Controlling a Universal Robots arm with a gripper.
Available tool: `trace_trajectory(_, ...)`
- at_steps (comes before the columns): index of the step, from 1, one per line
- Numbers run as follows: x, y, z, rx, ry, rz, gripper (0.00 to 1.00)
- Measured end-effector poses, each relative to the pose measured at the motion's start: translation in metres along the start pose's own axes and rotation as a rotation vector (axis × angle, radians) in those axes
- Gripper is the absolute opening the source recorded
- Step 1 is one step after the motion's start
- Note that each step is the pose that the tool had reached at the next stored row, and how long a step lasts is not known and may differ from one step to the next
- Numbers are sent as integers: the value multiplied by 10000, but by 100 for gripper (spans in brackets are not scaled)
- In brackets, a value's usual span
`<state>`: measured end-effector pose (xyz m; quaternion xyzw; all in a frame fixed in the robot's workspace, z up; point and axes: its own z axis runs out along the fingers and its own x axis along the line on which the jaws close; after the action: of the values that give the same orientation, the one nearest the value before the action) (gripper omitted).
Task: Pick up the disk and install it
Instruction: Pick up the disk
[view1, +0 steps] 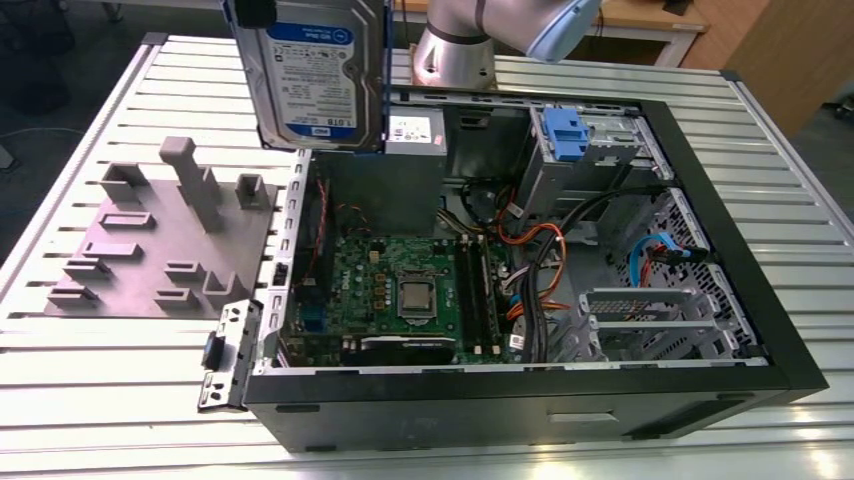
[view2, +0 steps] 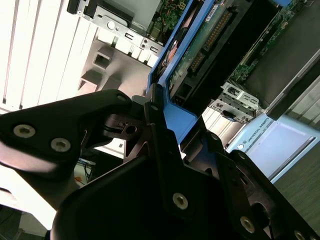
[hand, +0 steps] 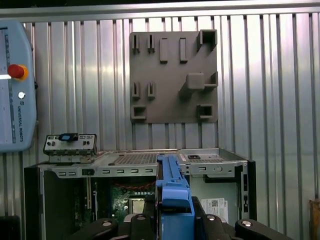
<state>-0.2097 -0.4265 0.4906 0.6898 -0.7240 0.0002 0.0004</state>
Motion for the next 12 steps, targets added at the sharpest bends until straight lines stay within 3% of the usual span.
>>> trace_trajectory(12,-3,-63,6,0,0,0,36)
